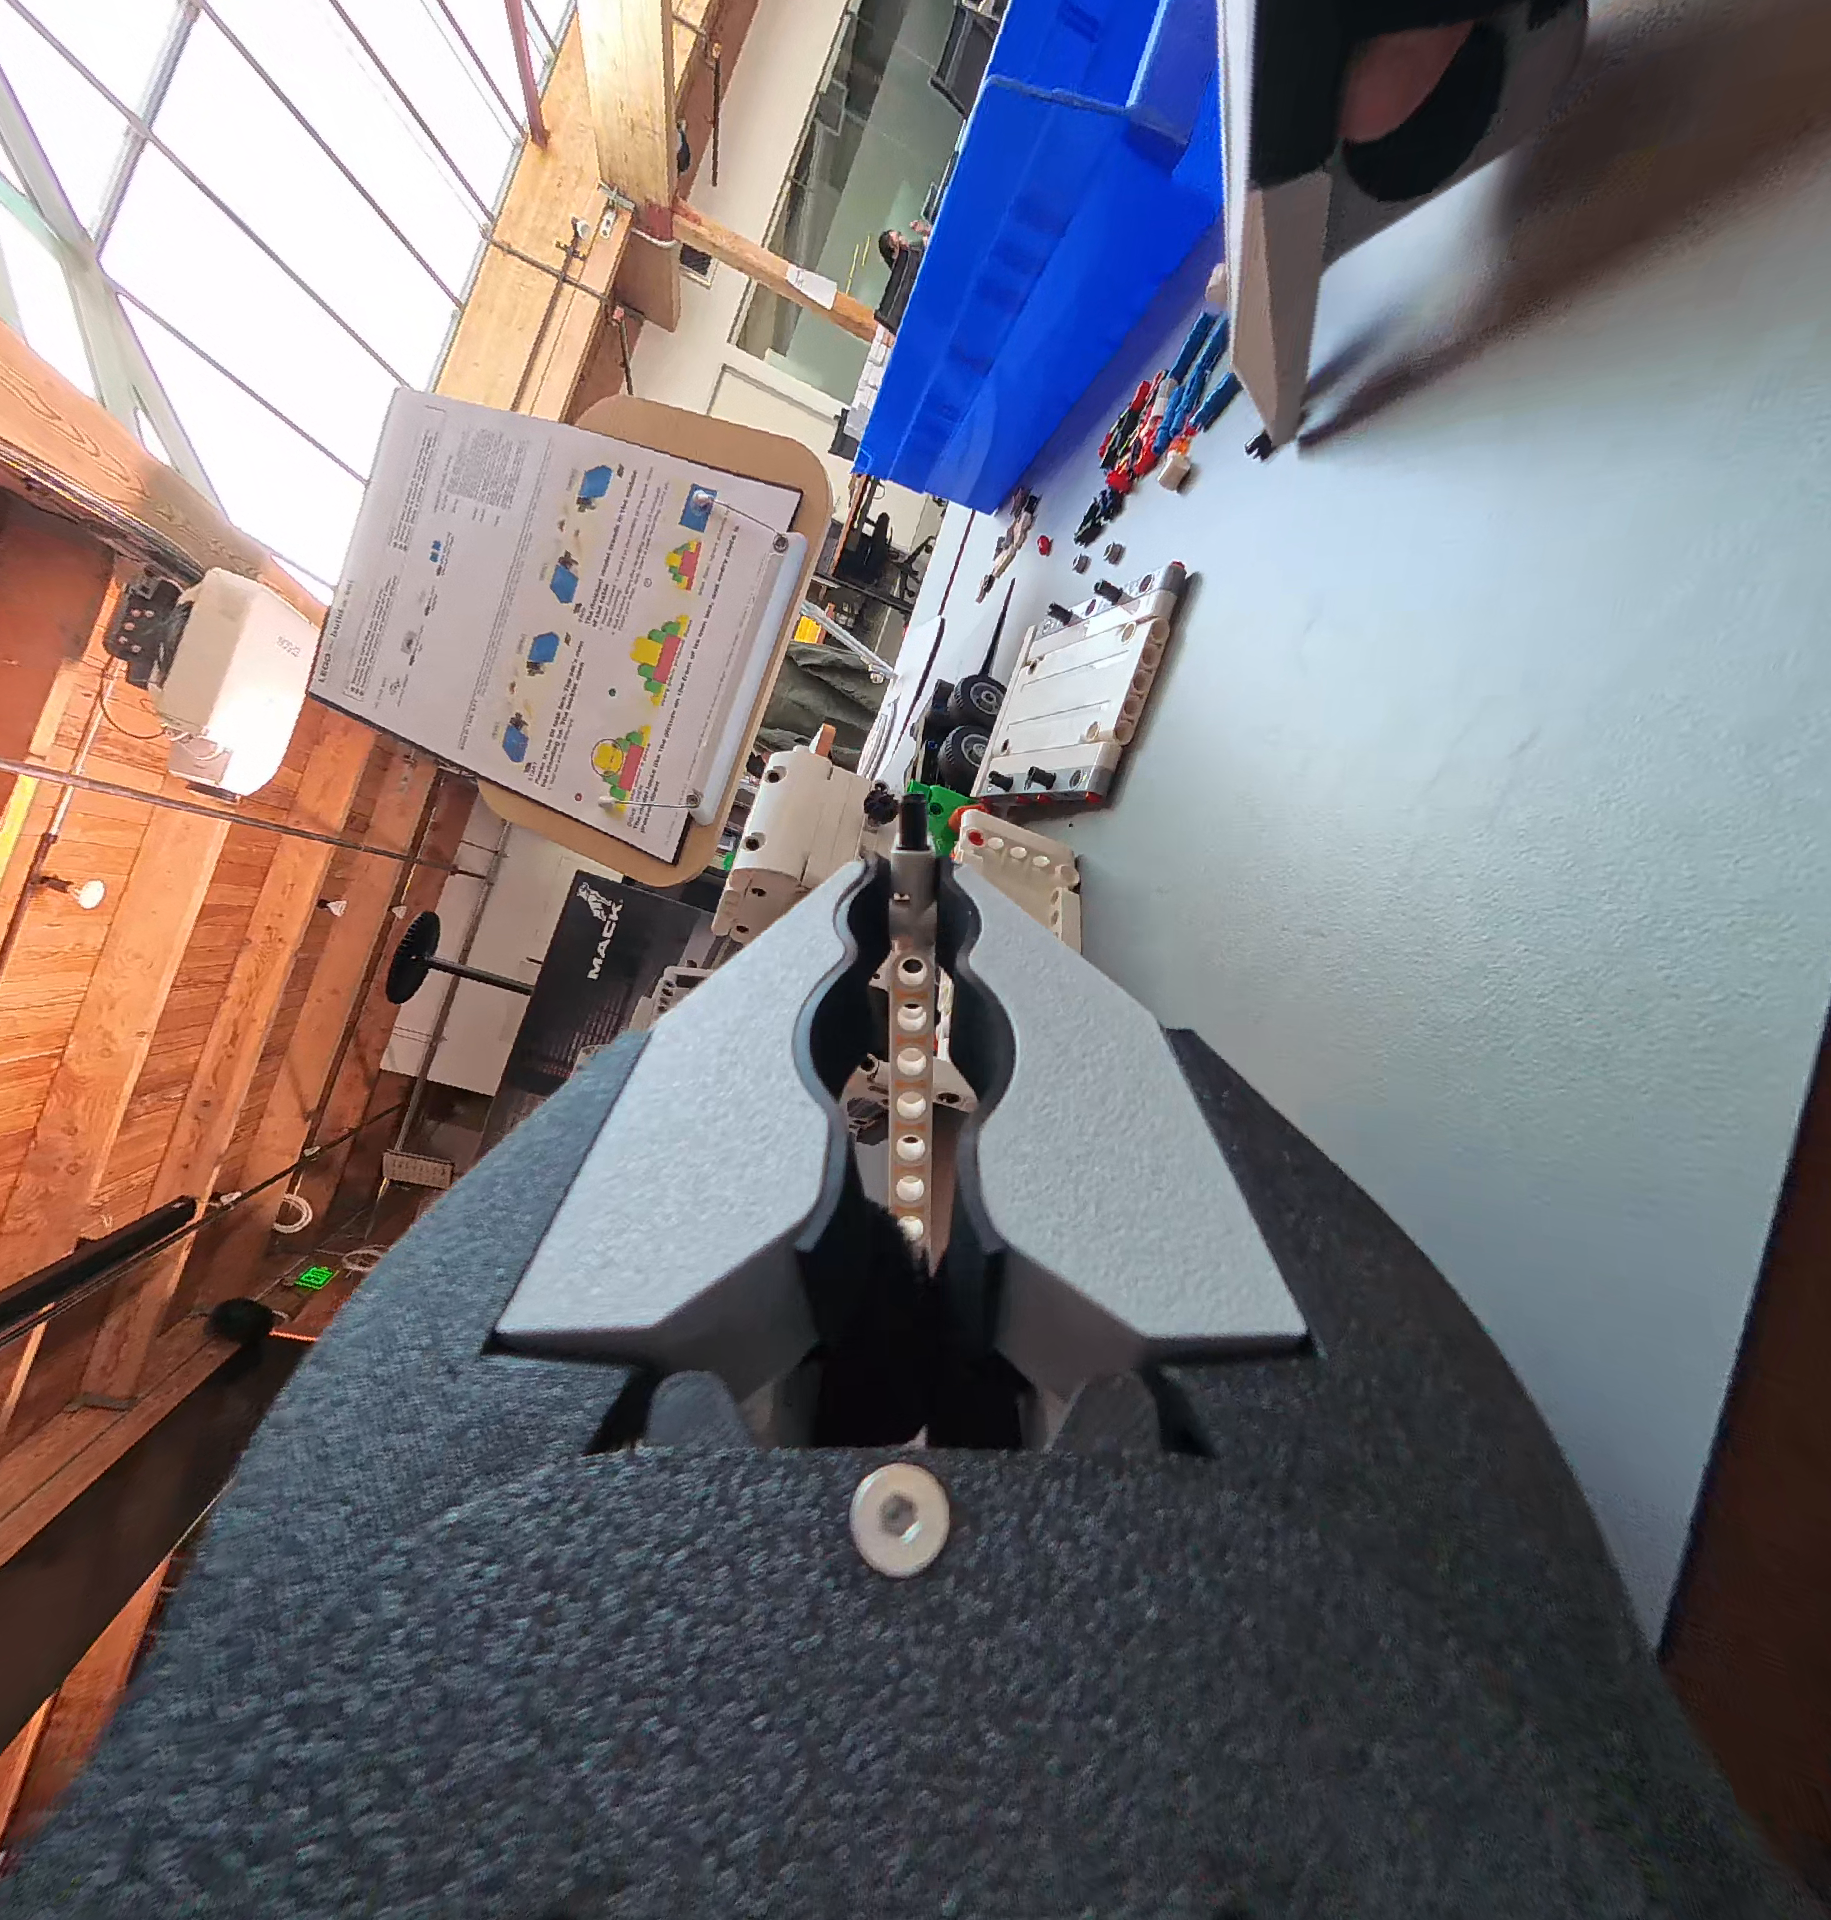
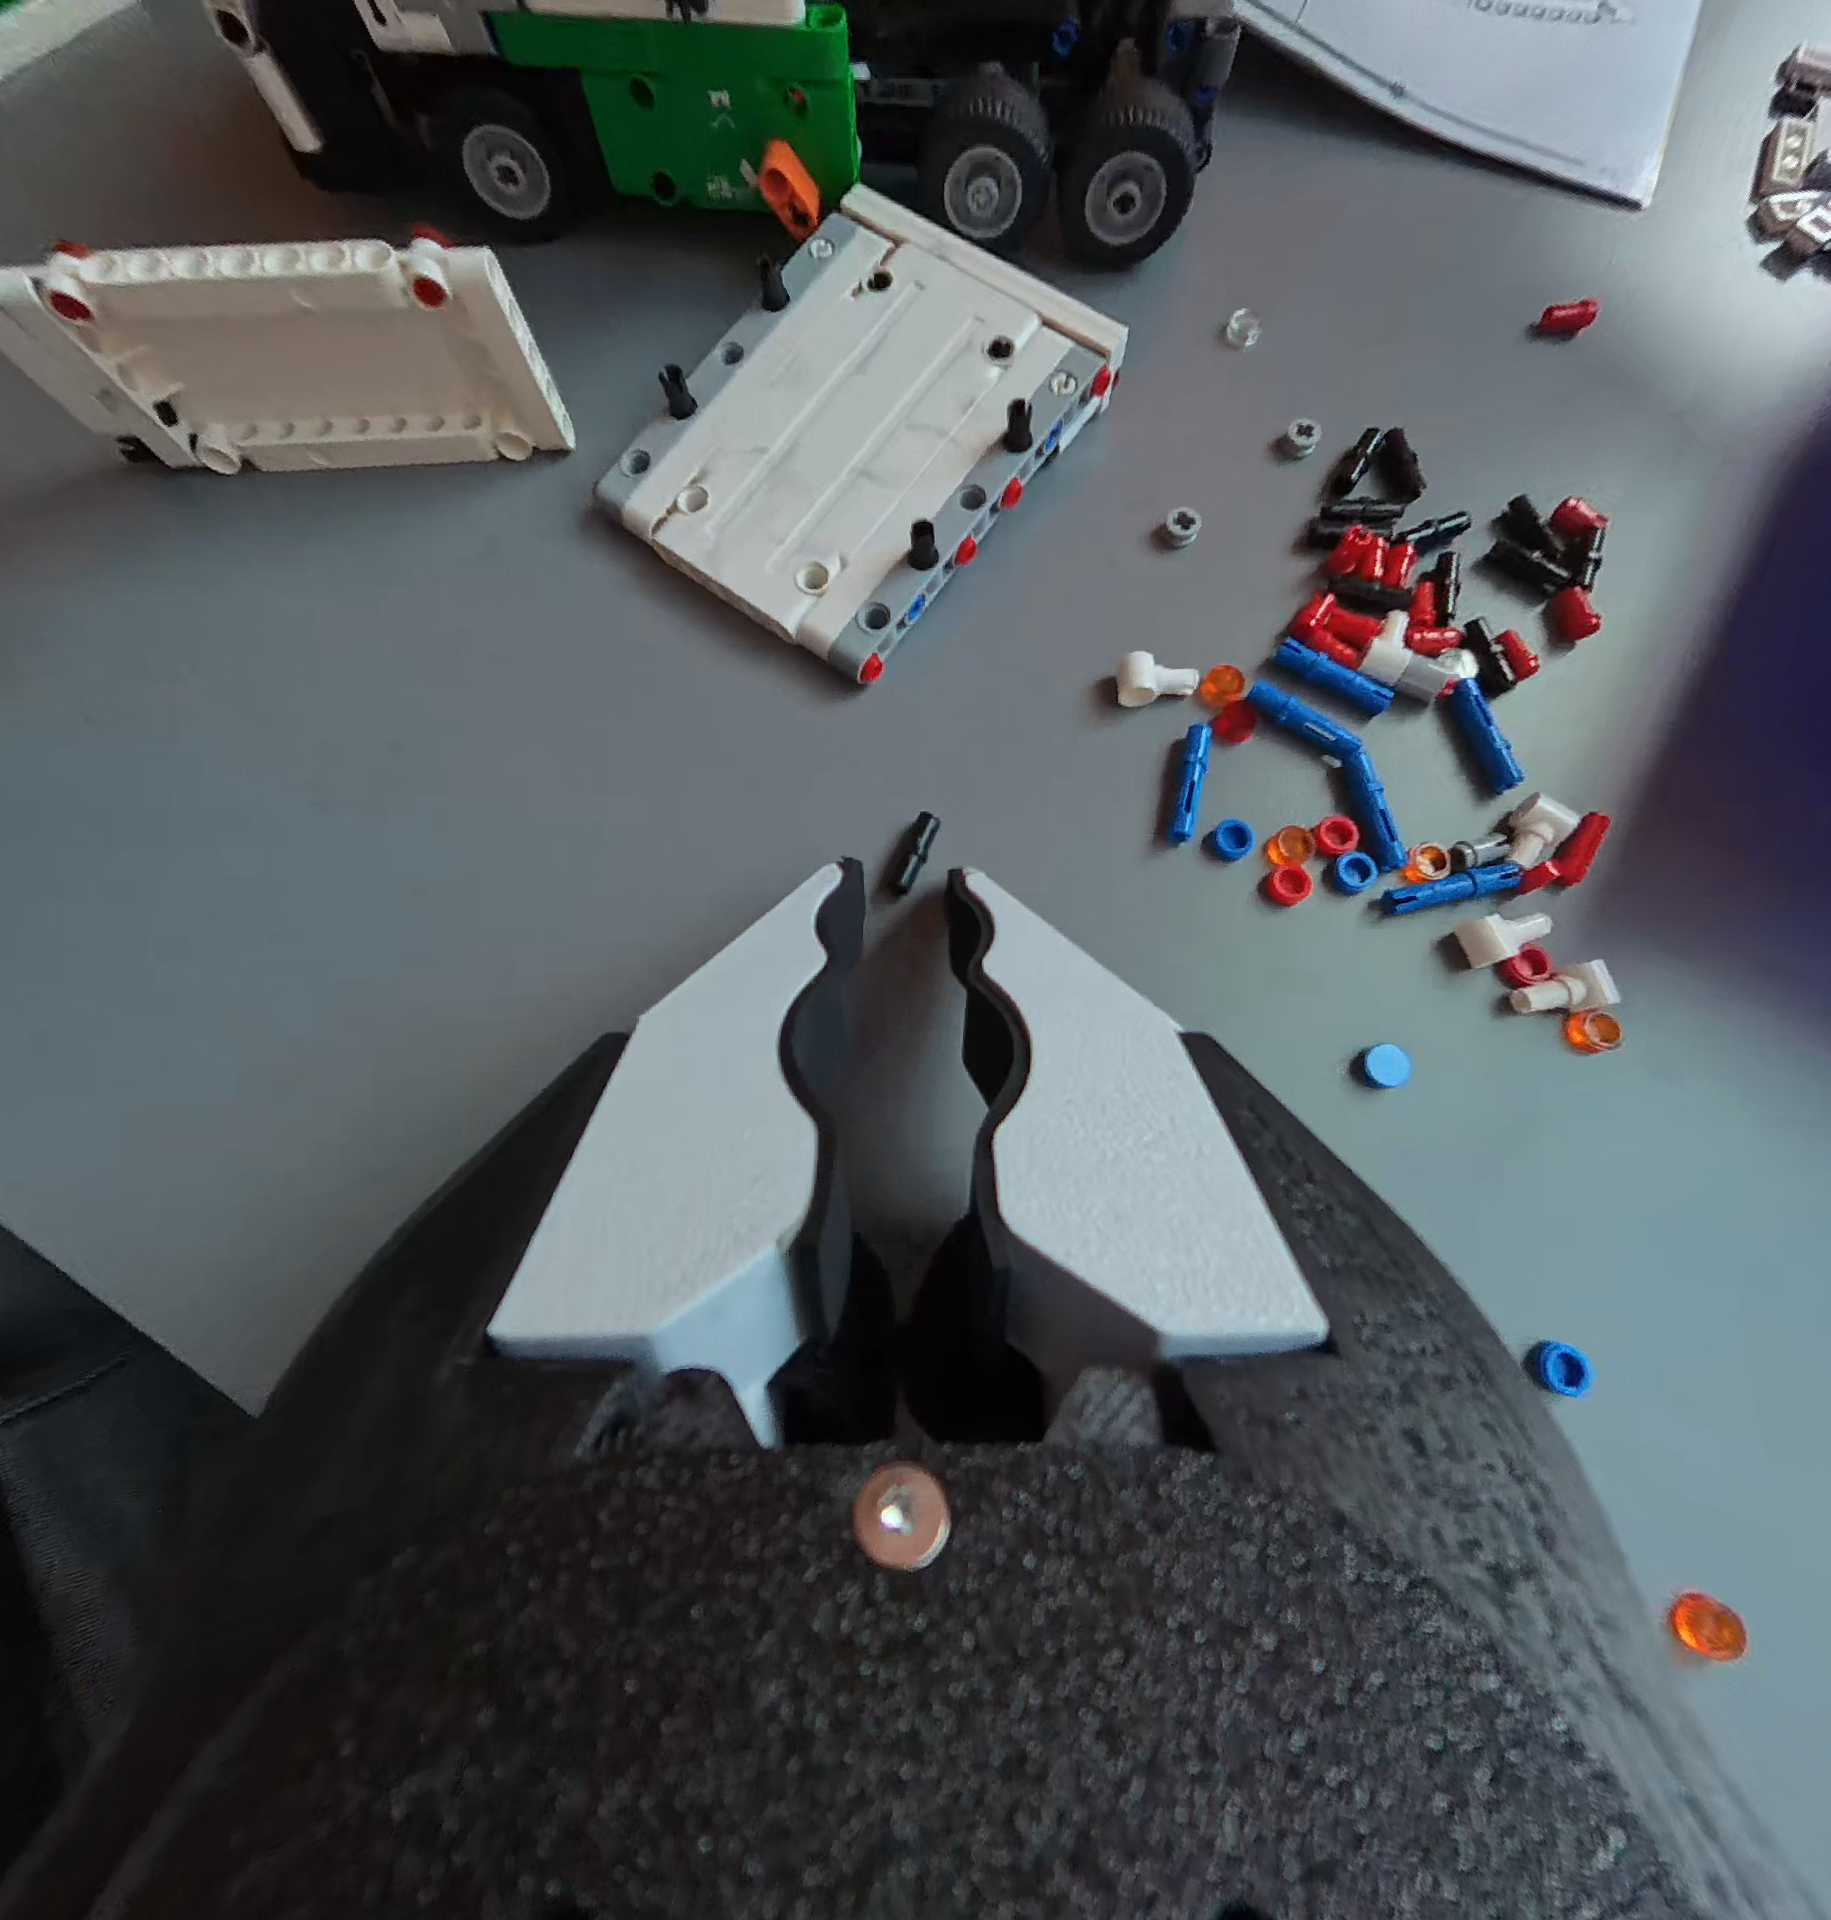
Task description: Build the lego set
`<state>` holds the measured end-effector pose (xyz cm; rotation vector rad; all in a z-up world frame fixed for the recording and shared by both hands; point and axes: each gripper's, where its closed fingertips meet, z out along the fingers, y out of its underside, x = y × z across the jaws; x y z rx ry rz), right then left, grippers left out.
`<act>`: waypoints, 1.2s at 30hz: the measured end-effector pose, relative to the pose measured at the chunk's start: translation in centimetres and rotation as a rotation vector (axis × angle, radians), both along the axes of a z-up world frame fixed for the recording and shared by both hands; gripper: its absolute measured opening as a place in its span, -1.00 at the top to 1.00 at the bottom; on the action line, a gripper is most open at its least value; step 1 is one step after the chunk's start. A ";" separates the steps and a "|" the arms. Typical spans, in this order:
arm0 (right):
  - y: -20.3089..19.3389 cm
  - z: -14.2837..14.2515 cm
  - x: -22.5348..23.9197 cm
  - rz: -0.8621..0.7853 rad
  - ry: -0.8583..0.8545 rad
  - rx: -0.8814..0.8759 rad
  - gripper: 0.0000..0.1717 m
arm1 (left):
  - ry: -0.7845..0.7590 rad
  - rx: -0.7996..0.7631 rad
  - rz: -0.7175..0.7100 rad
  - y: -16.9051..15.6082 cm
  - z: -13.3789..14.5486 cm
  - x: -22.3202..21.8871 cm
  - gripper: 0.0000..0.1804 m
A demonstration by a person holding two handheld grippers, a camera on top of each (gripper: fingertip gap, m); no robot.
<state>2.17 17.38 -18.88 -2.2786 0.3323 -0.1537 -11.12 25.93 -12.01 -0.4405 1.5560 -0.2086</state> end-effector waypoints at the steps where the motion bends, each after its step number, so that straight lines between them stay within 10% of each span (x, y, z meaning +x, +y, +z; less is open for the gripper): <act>1: 0.1 0.0 0.1 -0.002 -0.015 -0.005 0.84 | 0.001 -0.005 0.002 0.1 0.0 0.0 0.93; 10: 0.3 0.2 -1.8 0.259 -0.003 -0.076 0.96 | 0.000 0.011 -0.006 -0.1 -0.1 -0.1 0.93; 19: -7.1 2.2 -1.4 0.711 -0.072 -0.826 0.97 | -0.017 0.075 -0.006 -0.5 -0.2 -0.2 0.93; 26: 2.8 6.9 -12.5 0.975 -0.138 -0.234 0.97 | -0.028 0.113 0.003 -0.5 -0.2 -0.3 0.94; 36: 5.2 6.8 -14.5 0.856 -0.025 -0.064 0.97 | -0.058 0.296 0.004 -1.4 -0.7 -0.3 0.93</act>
